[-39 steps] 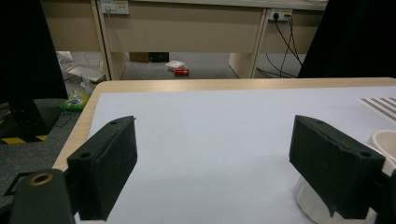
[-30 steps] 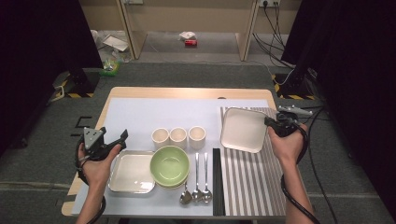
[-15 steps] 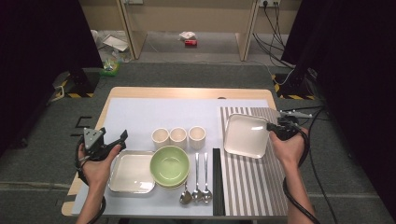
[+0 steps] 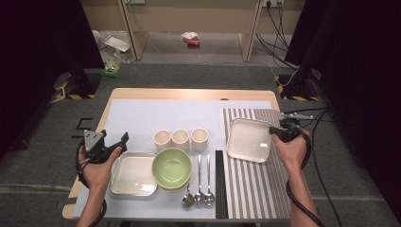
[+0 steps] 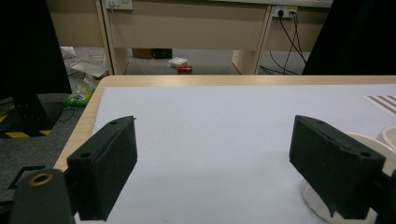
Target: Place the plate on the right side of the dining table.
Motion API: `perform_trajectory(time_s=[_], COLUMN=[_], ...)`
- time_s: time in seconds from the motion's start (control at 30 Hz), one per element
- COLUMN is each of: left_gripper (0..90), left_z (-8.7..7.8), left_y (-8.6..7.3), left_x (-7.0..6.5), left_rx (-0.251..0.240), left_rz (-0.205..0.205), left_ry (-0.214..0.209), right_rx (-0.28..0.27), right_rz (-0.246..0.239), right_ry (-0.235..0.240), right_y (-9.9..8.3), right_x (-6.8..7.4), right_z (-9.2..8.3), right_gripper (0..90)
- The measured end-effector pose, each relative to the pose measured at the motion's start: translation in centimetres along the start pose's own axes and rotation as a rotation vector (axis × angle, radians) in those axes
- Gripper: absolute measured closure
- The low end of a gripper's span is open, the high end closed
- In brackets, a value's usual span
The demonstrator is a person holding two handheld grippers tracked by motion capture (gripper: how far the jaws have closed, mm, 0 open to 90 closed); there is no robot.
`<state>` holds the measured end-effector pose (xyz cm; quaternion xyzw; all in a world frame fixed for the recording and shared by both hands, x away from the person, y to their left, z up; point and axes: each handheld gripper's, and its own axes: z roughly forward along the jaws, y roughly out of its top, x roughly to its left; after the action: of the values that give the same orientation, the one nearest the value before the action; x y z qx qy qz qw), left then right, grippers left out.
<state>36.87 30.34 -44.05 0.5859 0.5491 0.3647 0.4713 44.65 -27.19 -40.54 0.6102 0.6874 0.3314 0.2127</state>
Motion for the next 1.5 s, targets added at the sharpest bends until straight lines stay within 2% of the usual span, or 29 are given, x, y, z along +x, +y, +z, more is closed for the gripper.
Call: perform_trajectory(time_s=[0.43, 0.93, 1.17, 1.4, 1.5], left_gripper=[13.7, 13.5, 13.6, 13.6, 13.6], left_z=[0.1, 0.2, 0.2, 0.2, 0.2], left_y=[0.0, -0.2, -0.2, -0.2, -0.2], left_x=[0.1, -0.1, 0.0, -0.1, -0.1], left_rx=[0.004, 0.012, 0.02, 0.021, 0.018], left_rz=[-0.003, 0.0, 0.006, 0.001, 0.0], left_ry=[0.001, 0.002, 0.006, 0.002, 0.001], right_rx=[0.009, 0.085, 0.12, 0.127, 0.146], right_rz=[0.0, 0.007, -0.018, -0.018, 0.005], right_ry=[-0.009, -0.05, -0.073, -0.079, -0.084], right_y=[0.3, -0.4, -0.8, -0.9, -1.1], right_x=[-0.5, -1.7, -1.6, -1.6, -1.6], right_z=[1.7, 3.9, 4.5, 4.2, 4.0], right_gripper=[87.2, 83.4, 80.3, 75.3, 72.9])
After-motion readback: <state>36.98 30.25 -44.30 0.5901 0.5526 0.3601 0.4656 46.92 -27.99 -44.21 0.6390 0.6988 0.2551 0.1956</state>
